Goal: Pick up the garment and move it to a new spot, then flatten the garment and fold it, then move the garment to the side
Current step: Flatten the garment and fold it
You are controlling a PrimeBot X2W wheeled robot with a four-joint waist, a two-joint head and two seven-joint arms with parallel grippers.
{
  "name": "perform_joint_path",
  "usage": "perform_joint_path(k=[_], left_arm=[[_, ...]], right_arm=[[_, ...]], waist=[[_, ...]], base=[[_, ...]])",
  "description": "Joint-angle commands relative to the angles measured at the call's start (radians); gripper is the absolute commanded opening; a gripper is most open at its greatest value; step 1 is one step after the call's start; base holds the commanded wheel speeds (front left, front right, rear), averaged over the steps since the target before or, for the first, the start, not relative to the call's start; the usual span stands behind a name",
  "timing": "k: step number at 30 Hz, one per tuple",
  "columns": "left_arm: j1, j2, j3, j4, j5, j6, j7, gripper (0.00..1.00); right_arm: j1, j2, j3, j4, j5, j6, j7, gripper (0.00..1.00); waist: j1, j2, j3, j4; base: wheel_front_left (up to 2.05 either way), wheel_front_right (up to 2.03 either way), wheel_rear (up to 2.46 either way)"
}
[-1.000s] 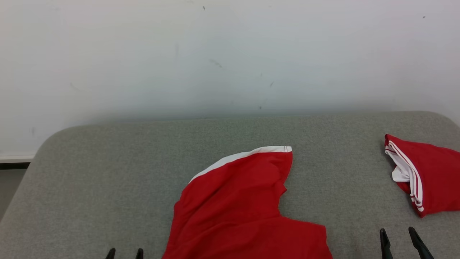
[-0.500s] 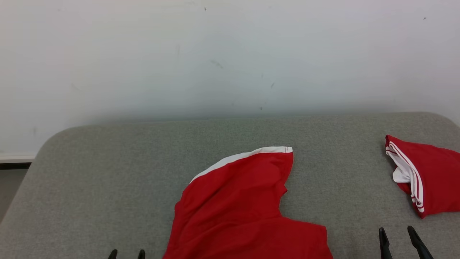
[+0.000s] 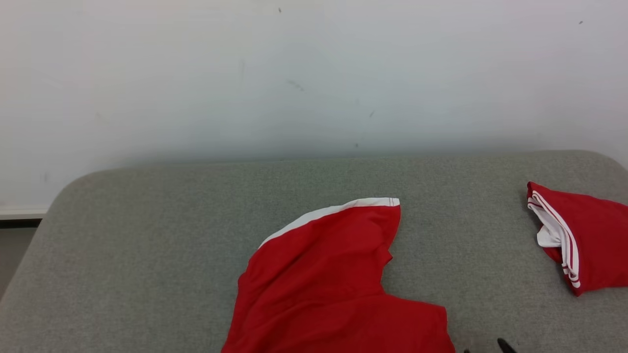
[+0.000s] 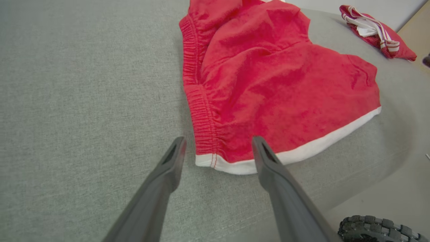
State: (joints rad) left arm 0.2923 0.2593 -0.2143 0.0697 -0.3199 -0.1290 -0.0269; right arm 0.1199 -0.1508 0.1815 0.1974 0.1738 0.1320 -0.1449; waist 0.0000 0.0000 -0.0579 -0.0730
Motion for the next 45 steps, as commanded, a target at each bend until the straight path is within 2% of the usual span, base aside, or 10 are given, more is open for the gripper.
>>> perform_joint_path(k=[1,6,12,17,26,45], left_arm=[[0.012,0.060,-0.034,-0.029,-0.056,0.000,0.034,1.00],[0.016,0.138,-0.102,-0.046,-0.128,-0.001,0.063,1.00],[-0.002,0.167,-0.152,-0.029,-0.167,-0.001,0.058,1.00],[-0.032,0.188,-0.192,-0.008,-0.178,-0.001,0.045,1.00],[-0.089,0.220,-0.250,0.016,-0.198,-0.001,0.019,1.00],[-0.174,0.271,-0.333,0.036,-0.231,-0.001,-0.005,1.00]], right_arm=[[0.027,-0.032,0.040,-0.001,0.035,-0.003,0.037,1.00],[0.047,-0.081,0.125,0.010,0.082,-0.003,0.118,1.00],[0.033,-0.099,0.172,0.030,0.090,-0.003,0.161,1.00],[0.003,-0.087,0.203,0.059,0.084,-0.003,0.180,1.00],[-0.027,-0.067,0.222,0.106,0.082,-0.003,0.184,1.00],[-0.052,-0.056,0.189,0.118,0.057,-0.003,0.162,1.00]], waist=[[0.0000,0.0000,0.009,0.005],[0.0000,0.0000,0.023,0.006],[0.0000,0.0000,0.033,0.007],[0.0000,0.0000,0.042,0.015],[0.0000,0.0000,0.062,0.030],[0.0000,0.0000,0.094,0.016]], base=[[0.00,0.00,0.00],[0.00,0.00,0.00],[0.00,0.00,0.00],[0.00,0.00,0.00],[0.00,0.00,0.00],[0.00,0.00,0.00]])
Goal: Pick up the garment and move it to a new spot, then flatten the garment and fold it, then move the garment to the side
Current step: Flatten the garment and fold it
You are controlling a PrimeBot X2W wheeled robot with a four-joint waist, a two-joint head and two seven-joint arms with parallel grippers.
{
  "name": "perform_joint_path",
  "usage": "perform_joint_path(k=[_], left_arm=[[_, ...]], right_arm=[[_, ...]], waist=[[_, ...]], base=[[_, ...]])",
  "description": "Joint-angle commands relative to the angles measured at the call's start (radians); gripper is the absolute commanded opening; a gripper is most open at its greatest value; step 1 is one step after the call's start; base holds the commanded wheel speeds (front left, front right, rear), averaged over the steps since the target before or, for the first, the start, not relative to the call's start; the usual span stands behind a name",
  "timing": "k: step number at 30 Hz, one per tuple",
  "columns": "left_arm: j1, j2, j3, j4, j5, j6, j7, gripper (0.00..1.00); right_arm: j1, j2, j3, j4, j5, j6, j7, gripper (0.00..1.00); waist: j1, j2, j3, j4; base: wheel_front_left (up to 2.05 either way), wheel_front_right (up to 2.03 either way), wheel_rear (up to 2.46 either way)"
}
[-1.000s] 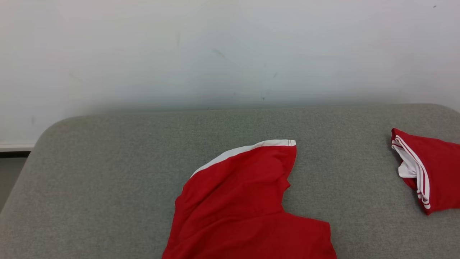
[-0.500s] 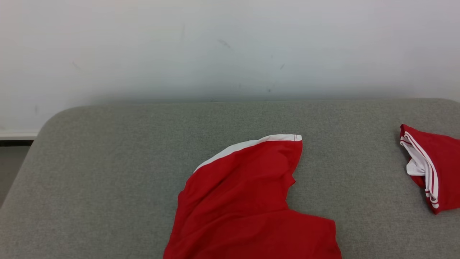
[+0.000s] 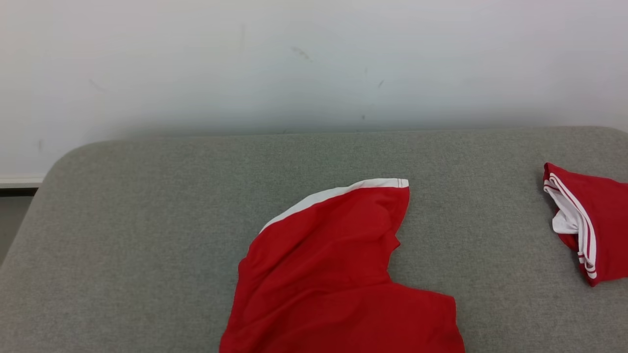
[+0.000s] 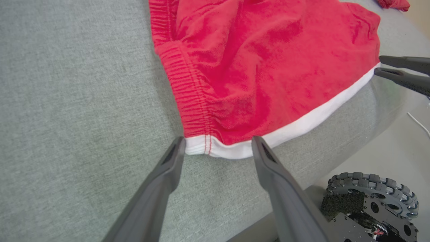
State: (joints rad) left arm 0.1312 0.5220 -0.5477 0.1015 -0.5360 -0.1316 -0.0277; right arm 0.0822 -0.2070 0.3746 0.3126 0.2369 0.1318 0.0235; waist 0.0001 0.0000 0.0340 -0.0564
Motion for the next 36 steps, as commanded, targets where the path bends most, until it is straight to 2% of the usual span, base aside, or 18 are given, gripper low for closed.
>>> perform_joint_path(k=[1,13,36], left_arm=[[-0.020,0.013,-0.005,0.007,-0.015,0.002,-0.006,1.00],[-0.061,0.043,-0.046,0.045,-0.038,0.002,-0.020,1.00],[-0.126,0.049,-0.140,0.104,-0.084,0.002,-0.053,1.00]], right_arm=[[-0.016,0.001,-0.004,0.004,-0.007,-0.002,-0.006,1.00],[-0.028,0.000,-0.006,0.012,-0.010,-0.002,-0.015,1.00],[-0.045,0.020,0.006,0.017,-0.004,-0.002,0.004,1.00]], waist=[[-0.0001,0.0000,0.004,-0.001],[-0.0001,0.0000,0.017,-0.015],[-0.0001,0.0000,0.043,-0.020]], base=[[0.00,0.00,0.00],[0.00,0.00,0.00],[0.00,0.00,0.00]])
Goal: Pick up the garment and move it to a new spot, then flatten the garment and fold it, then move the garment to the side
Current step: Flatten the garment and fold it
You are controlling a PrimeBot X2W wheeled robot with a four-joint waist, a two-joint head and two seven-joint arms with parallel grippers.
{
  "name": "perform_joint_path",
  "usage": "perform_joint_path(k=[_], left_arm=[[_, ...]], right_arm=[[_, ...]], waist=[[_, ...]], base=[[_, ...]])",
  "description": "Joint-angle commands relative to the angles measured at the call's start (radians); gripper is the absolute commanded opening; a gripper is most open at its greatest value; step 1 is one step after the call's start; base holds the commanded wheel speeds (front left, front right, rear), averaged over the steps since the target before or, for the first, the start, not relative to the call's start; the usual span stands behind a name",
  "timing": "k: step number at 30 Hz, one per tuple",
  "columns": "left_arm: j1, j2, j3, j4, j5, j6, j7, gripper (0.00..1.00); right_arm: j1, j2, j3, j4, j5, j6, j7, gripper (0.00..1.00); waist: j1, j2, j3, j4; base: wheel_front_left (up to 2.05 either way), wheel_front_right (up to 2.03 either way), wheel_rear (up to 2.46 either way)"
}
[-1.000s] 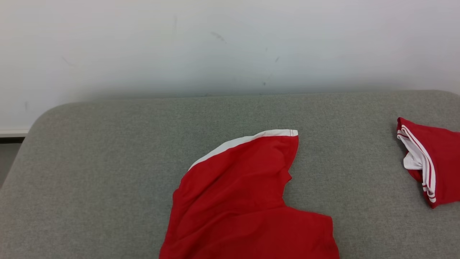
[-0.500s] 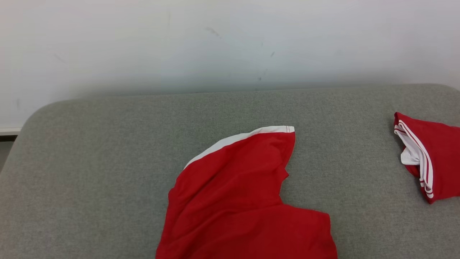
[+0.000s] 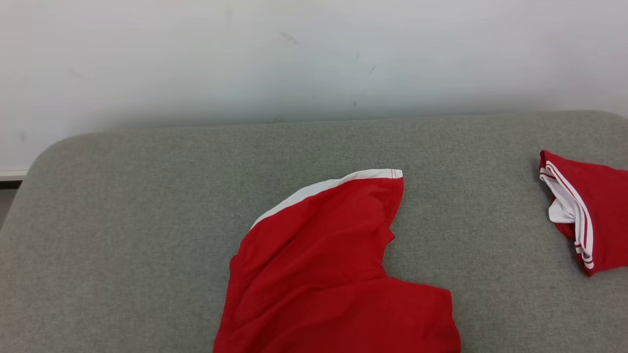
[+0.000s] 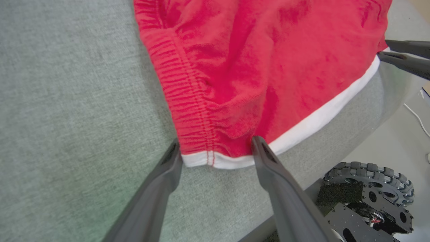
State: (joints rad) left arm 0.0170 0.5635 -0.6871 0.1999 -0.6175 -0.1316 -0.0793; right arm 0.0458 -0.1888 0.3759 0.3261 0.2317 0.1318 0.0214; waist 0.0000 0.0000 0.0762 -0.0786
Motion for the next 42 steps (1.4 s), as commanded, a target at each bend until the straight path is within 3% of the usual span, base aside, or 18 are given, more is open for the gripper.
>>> perform_joint_path(k=[1,9,10,11,12,13,14,15,21,25,30,33,42], left_arm=[[-0.013,0.008,-0.002,0.007,-0.004,0.002,-0.004,1.00],[-0.026,0.006,-0.013,0.016,-0.010,0.002,-0.011,1.00],[-0.027,0.006,-0.016,0.017,-0.011,0.002,-0.011,0.99],[-0.028,0.005,-0.021,0.018,-0.013,0.002,-0.009,0.91],[-0.031,0.004,-0.025,0.019,-0.016,0.002,-0.005,0.63],[-0.032,0.004,-0.030,0.019,-0.022,0.002,-0.003,0.44],[-0.033,0.005,-0.035,0.019,-0.025,0.002,-0.003,0.26],[-0.034,0.007,-0.039,0.020,-0.028,0.002,-0.002,0.00],[-0.022,0.026,-0.070,-0.011,-0.103,0.002,0.026,0.00],[-0.016,0.041,-0.054,-0.117,-0.240,0.002,0.042,0.00],[-0.042,0.101,0.000,-0.349,-0.400,0.002,0.078,0.00],[-0.073,0.151,0.067,-0.552,-0.479,0.010,0.111,0.00],[-0.233,0.193,0.194,-0.923,-0.676,0.058,0.221,0.00]], right_arm=[[-0.009,0.003,0.013,0.005,0.005,-0.002,0.014,1.00],[-0.019,0.001,0.059,0.022,0.027,-0.001,0.065,1.00],[-0.021,0.001,0.066,0.025,0.033,0.000,0.073,0.95],[-0.022,0.001,0.070,0.027,0.040,0.001,0.078,0.49],[-0.023,0.000,0.076,0.029,0.047,0.001,0.085,0.23],[-0.023,-0.003,0.088,0.028,0.054,0.002,0.092,0.00],[-0.022,-0.006,0.096,0.021,0.066,0.002,0.094,0.00],[-0.021,-0.010,0.096,0.014,0.083,0.002,0.092,0.00],[-0.013,-0.023,0.043,-0.096,0.293,0.000,0.068,0.00],[-0.006,-0.059,-0.016,-0.225,0.442,0.000,0.067,0.00],[0.006,-0.119,-0.115,-0.421,0.581,0.000,0.090,0.00],[0.020,-0.159,-0.199,-0.601,0.667,0.000,0.120,0.00],[-0.018,-0.183,-0.423,-0.965,0.818,0.000,0.195,0.00]], waist=[[0.0000,0.0000,0.001,0.003],[0.0000,0.0000,0.011,0.010],[0.0000,0.0000,0.012,0.011],[0.0000,0.0000,0.013,0.012],[0.0000,0.0000,0.013,0.012],[0.0000,0.0000,0.013,0.013],[0.0000,0.0000,0.012,0.014],[0.0000,0.0000,0.011,0.014],[0.0000,0.0000,-0.008,0.011],[0.0000,0.0000,-0.031,0.007],[0.0000,0.0000,-0.063,0.008],[0.0000,0.0000,-0.082,0.006],[0.0000,0.0000,-0.089,-0.012]], base=[[0.00,0.00,0.00],[0.00,0.00,0.00],[0.00,0.00,0.00],[0.00,0.00,0.00],[0.00,0.00,0.00],[0.00,0.00,0.00],[0.00,0.00,0.00],[0.00,0.00,0.00],[0.00,0.00,0.00],[0.00,0.00,0.00],[0.00,0.00,0.00],[0.00,0.00,0.00],[0.00,0.00,0.00]])
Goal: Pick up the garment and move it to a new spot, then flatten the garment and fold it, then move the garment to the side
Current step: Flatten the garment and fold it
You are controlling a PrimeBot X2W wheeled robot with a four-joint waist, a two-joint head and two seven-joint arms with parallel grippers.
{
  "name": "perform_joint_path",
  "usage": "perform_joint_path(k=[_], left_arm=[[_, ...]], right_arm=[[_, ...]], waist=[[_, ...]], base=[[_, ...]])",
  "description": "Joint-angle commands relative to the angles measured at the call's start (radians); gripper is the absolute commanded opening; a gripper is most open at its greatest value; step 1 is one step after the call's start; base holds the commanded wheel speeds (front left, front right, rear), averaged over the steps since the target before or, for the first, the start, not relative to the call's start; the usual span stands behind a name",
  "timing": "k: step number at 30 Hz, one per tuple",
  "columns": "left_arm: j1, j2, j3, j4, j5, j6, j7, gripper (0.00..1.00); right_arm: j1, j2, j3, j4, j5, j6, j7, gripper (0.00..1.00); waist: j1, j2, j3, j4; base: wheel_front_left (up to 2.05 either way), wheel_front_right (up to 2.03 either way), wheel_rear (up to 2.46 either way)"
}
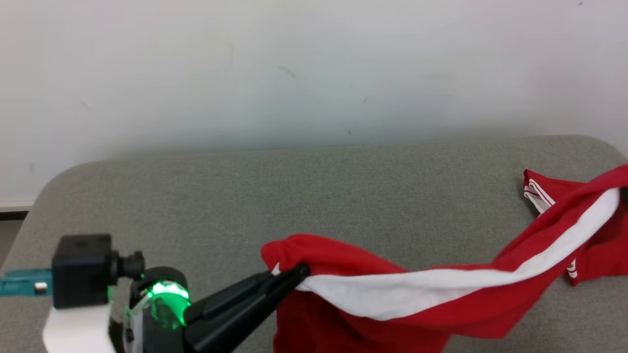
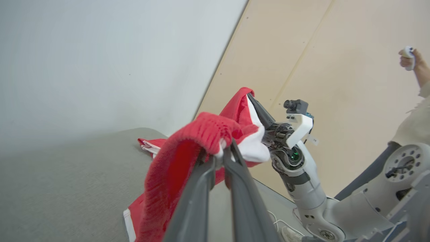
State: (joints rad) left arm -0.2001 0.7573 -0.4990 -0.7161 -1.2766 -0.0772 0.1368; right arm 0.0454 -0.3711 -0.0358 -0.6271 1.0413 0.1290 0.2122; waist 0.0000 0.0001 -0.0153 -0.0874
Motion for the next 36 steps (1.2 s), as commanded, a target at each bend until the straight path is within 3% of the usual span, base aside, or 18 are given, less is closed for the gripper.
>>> perform_joint_path(k=[1,5,10,14,17,21,25,30,33,36], left_arm=[[-0.042,-0.004,0.021,-0.029,-0.053,0.009,0.017,0.00],[-0.177,0.004,0.084,-0.037,-0.159,0.039,0.081,0.00],[-0.400,0.007,0.114,0.096,-0.161,0.072,0.171,0.00],[-0.616,-0.026,0.065,0.295,-0.058,0.057,0.236,0.00],[-0.790,-0.084,0.030,0.477,0.038,0.032,0.239,0.00],[-1.004,-0.166,0.007,0.703,0.178,0.000,0.172,0.00],[-1.162,-0.234,0.001,0.907,0.274,-0.028,0.056,0.00],[-1.212,-0.281,-0.039,1.082,0.338,-0.050,-0.095,0.00],[-1.144,-0.285,-0.099,1.107,0.310,-0.053,-0.142,0.00],[-1.033,-0.252,-0.184,1.069,0.268,-0.054,-0.189,0.00]], right_arm=[[-0.033,0.004,-0.038,-0.035,0.026,0.003,0.015,0.00],[-0.133,0.006,-0.130,-0.052,0.059,0.003,0.073,0.00],[-0.371,0.070,-0.108,0.050,0.020,0.003,0.159,0.00],[-0.639,0.185,-0.064,0.207,-0.113,0.003,0.201,0.00],[-0.852,0.276,-0.071,0.362,-0.240,0.003,0.202,0.00],[-1.097,0.316,-0.077,0.561,-0.358,0.003,0.150,0.00],[-1.263,0.319,-0.066,0.740,-0.362,0.003,0.055,0.00],[-1.304,0.317,-0.029,0.889,-0.346,0.001,-0.065,0.00],[-1.211,0.319,0.012,0.902,-0.334,0.001,-0.120,0.00],[-1.053,0.318,0.059,0.863,-0.331,0.001,-0.162,0.00]], waist=[[0.0000,-0.0001,0.008,-0.008],[0.0000,-0.0001,0.054,-0.022],[0.0000,-0.0001,0.200,-0.037],[0.0000,-0.0001,0.335,-0.035],[0.0000,-0.0001,0.425,-0.030],[0.0000,-0.0001,0.517,-0.020],[0.0000,-0.0001,0.587,-0.014],[0.0000,-0.0001,0.634,-0.006],[0.0000,-0.0001,0.632,-0.005],[0.0000,-0.0001,0.599,-0.006]], base=[[0.00,0.00,0.00],[0.00,0.00,0.00],[0.00,0.00,0.00],[0.00,0.00,0.00],[0.00,0.00,0.00],[0.00,0.00,0.00],[0.00,0.00,0.00],[0.00,0.00,0.00],[0.00,0.00,0.00],[0.00,0.00,0.00]])
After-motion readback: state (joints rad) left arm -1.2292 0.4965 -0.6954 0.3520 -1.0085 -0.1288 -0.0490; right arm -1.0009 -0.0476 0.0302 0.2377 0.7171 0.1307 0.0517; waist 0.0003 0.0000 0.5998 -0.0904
